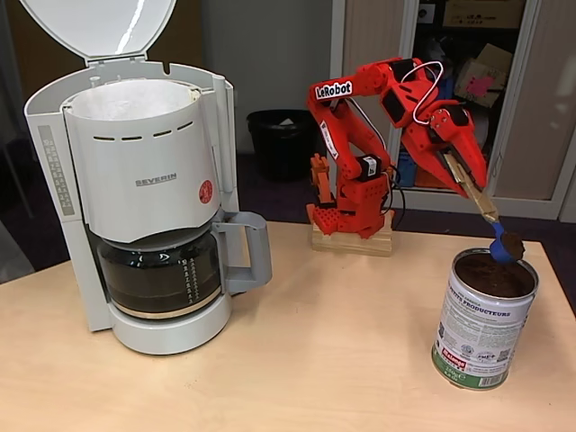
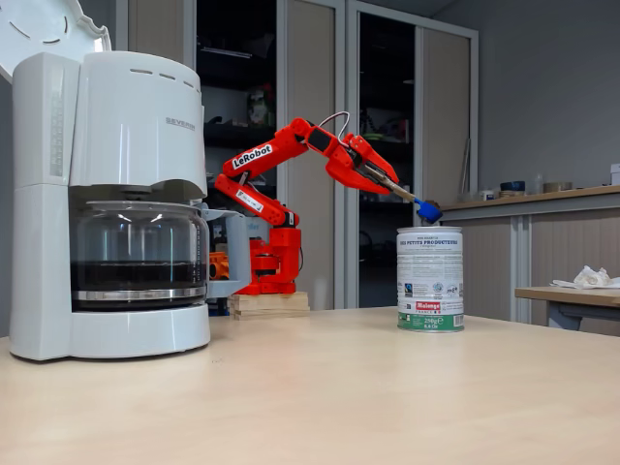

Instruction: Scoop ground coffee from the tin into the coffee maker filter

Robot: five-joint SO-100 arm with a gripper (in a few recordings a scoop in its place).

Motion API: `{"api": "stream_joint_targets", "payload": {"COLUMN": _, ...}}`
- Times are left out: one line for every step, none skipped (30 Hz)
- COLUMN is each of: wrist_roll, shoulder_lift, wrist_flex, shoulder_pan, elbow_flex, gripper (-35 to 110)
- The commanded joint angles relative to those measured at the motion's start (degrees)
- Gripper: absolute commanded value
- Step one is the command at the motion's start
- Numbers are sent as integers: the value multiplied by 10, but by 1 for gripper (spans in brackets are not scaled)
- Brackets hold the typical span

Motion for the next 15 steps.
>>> {"api": "stream_joint_targets", "payload": {"wrist_roll": 18, "shoulder_lift": 26, "wrist_flex": -16, "shoulder_pan": -5, "elbow_flex": -12, "gripper": 0}}
{"api": "stream_joint_targets", "payload": {"wrist_roll": 30, "shoulder_lift": 25, "wrist_flex": -21, "shoulder_pan": -5, "elbow_flex": -19, "gripper": 0}}
{"api": "stream_joint_targets", "payload": {"wrist_roll": 39, "shoulder_lift": 24, "wrist_flex": -27, "shoulder_pan": -4, "elbow_flex": -25, "gripper": 0}}
{"api": "stream_joint_targets", "payload": {"wrist_roll": 48, "shoulder_lift": 23, "wrist_flex": -35, "shoulder_pan": -4, "elbow_flex": -31, "gripper": 0}}
{"api": "stream_joint_targets", "payload": {"wrist_roll": 62, "shoulder_lift": 22, "wrist_flex": -45, "shoulder_pan": 0, "elbow_flex": -34, "gripper": 0}}
{"api": "stream_joint_targets", "payload": {"wrist_roll": 74, "shoulder_lift": 20, "wrist_flex": -54, "shoulder_pan": 3, "elbow_flex": -37, "gripper": 0}}
{"api": "stream_joint_targets", "payload": {"wrist_roll": 79, "shoulder_lift": 20, "wrist_flex": -67, "shoulder_pan": 5, "elbow_flex": -38, "gripper": 0}}
{"api": "stream_joint_targets", "payload": {"wrist_roll": 90, "shoulder_lift": 19, "wrist_flex": -77, "shoulder_pan": 10, "elbow_flex": -40, "gripper": 0}}
{"api": "stream_joint_targets", "payload": {"wrist_roll": 98, "shoulder_lift": 17, "wrist_flex": -87, "shoulder_pan": 14, "elbow_flex": -42, "gripper": 0}}
{"api": "stream_joint_targets", "payload": {"wrist_roll": 105, "shoulder_lift": 13, "wrist_flex": -100, "shoulder_pan": 20, "elbow_flex": -43, "gripper": 0}}
{"api": "stream_joint_targets", "payload": {"wrist_roll": 114, "shoulder_lift": 9, "wrist_flex": -114, "shoulder_pan": 26, "elbow_flex": -44, "gripper": 0}}
{"api": "stream_joint_targets", "payload": {"wrist_roll": 113, "shoulder_lift": 4, "wrist_flex": -127, "shoulder_pan": 28, "elbow_flex": -48, "gripper": 0}}
{"api": "stream_joint_targets", "payload": {"wrist_roll": 113, "shoulder_lift": -1, "wrist_flex": -136, "shoulder_pan": 30, "elbow_flex": -54, "gripper": 0}}
{"api": "stream_joint_targets", "payload": {"wrist_roll": 115, "shoulder_lift": -4, "wrist_flex": -145, "shoulder_pan": 33, "elbow_flex": -58, "gripper": 0}}
{"api": "stream_joint_targets", "payload": {"wrist_roll": 112, "shoulder_lift": -8, "wrist_flex": -150, "shoulder_pan": 33, "elbow_flex": -65, "gripper": 0}}
